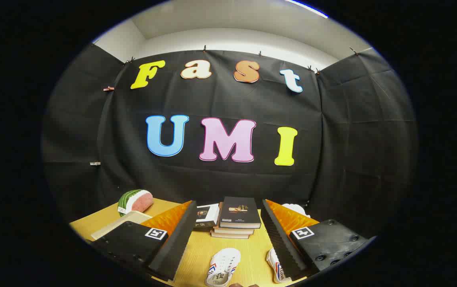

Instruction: Open the storage box then place both shoes into the box .Put the left shoe in first, then the right shoe, with the right side of both shoes facing outward in a uniform manner.

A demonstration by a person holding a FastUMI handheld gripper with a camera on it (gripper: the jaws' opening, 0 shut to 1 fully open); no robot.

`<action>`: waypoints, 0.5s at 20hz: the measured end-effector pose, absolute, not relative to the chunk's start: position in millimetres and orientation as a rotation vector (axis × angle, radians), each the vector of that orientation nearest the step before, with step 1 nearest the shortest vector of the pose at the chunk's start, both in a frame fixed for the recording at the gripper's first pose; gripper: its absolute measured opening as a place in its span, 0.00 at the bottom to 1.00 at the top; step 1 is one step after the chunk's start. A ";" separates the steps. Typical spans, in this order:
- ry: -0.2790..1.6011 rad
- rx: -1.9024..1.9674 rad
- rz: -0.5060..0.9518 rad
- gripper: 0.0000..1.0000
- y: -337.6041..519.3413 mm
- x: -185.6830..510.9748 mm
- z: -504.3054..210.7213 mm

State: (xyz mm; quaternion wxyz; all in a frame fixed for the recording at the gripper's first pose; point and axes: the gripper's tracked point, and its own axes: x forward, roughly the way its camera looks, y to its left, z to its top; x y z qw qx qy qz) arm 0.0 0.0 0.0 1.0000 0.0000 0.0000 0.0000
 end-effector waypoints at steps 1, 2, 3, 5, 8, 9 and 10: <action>0.003 0.002 -0.001 0.97 0.7 0.3 -1.0; 0.008 0.005 -0.001 0.97 1.4 0.8 -1.6; 0.011 0.008 -0.001 0.97 2.7 0.7 -3.5; 0.018 0.010 0.003 0.97 5.8 0.8 -5.1; 0.018 0.003 0.017 0.97 12.0 0.4 -4.6; 0.015 0.002 0.021 0.97 13.4 0.1 -3.5; 0.016 0.003 0.021 0.97 13.2 -0.8 -4.5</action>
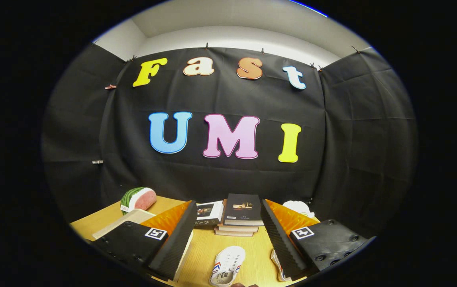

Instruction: Open the storage box then place both shoes into the box .Put the left shoe in first, then the right shoe, with the right side of both shoes facing outward in a uniform manner.

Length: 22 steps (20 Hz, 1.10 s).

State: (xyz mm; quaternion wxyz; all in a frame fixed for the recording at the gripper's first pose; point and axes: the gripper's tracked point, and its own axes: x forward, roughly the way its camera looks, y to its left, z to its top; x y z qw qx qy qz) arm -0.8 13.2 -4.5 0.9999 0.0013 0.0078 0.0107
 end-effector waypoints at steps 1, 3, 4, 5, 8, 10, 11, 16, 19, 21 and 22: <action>0.017 0.003 0.022 0.97 13.5 -1.1 -4.7; 0.018 0.002 0.023 0.97 13.5 -1.0 -4.0; 0.020 0.000 0.024 0.97 13.9 -1.4 -4.3; 0.019 -0.002 0.027 0.97 14.1 -1.4 -3.8; 0.016 -0.001 0.025 0.97 12.6 -1.7 -3.6; 0.026 0.005 0.025 0.97 13.1 -1.5 -6.1; 0.031 0.007 0.024 0.97 12.7 -1.4 -7.2; 0.053 0.017 0.003 0.97 2.7 -1.1 -11.5; 0.097 -0.002 0.007 0.97 -4.5 3.3 -25.0; 0.118 0.006 0.021 0.97 -7.8 7.1 -28.9; 0.130 0.007 0.033 0.97 -7.9 8.1 -32.2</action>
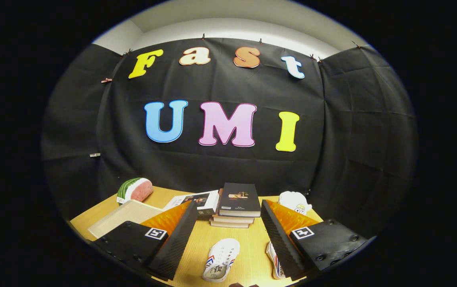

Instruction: Open the storage box then place both shoes into the box .Put the left shoe in first, then the right shoe, with the right side of both shoes facing outward in a uniform manner.

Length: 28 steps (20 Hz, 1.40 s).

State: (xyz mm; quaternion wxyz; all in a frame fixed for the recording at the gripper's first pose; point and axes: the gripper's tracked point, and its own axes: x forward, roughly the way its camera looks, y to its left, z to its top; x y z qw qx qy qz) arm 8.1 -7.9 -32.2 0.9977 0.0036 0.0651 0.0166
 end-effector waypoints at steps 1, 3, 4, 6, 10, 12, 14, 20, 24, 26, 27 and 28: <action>0.144 0.010 0.047 0.97 -8.8 11.9 -33.9; 0.184 0.036 0.052 0.97 -17.7 18.9 -42.1; 0.193 0.054 0.047 0.97 -23.4 22.3 -42.4; 0.210 0.082 0.059 0.97 -26.3 31.1 -46.3; 0.309 0.189 0.148 0.99 -13.4 35.6 -67.6; 0.380 0.257 0.191 0.99 -3.7 34.2 -83.8; 0.472 0.335 0.244 0.99 9.4 28.9 -104.3; 0.764 0.565 0.506 0.98 77.5 -8.4 -164.4; 0.897 0.679 0.649 0.98 110.6 -36.9 -189.4; 0.936 0.740 0.693 0.98 124.6 -39.8 -196.8; 0.945 0.774 0.716 0.98 132.8 -37.9 -197.6; 0.955 0.792 0.724 0.98 138.2 -35.5 -201.9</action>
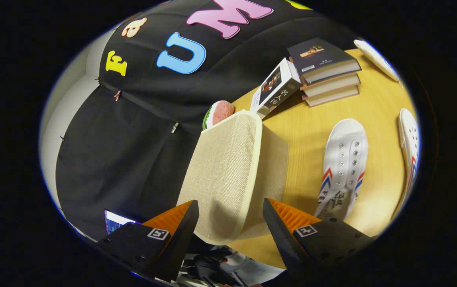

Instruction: Open the storage box then place both shoes into the box .Put the left shoe in first, then the right shoe, with the right side of both shoes facing outward in a uniform manner.

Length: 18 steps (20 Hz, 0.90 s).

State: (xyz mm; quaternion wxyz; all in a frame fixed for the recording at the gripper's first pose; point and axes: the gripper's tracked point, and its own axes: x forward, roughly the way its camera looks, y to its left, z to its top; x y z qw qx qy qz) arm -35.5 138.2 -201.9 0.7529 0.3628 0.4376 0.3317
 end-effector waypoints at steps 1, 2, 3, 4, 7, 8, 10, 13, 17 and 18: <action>0.960 0.812 0.736 0.98 143.2 -34.4 -204.7; 0.967 0.825 0.741 0.98 148.7 -33.1 -209.7; 0.981 0.839 0.742 0.97 151.7 -33.1 -213.4; 1.000 0.853 0.742 0.96 156.0 -31.2 -216.8; 1.036 0.884 0.736 0.70 163.6 -32.7 -217.1; 1.049 0.884 0.728 0.64 163.9 -34.6 -217.1; 1.071 0.889 0.722 0.54 164.2 -34.1 -217.0; 1.111 0.911 0.701 0.26 163.8 -33.2 -213.6; 1.110 0.884 0.689 0.08 162.4 -33.1 -210.7; 1.108 0.862 0.689 0.05 162.1 -33.0 -209.6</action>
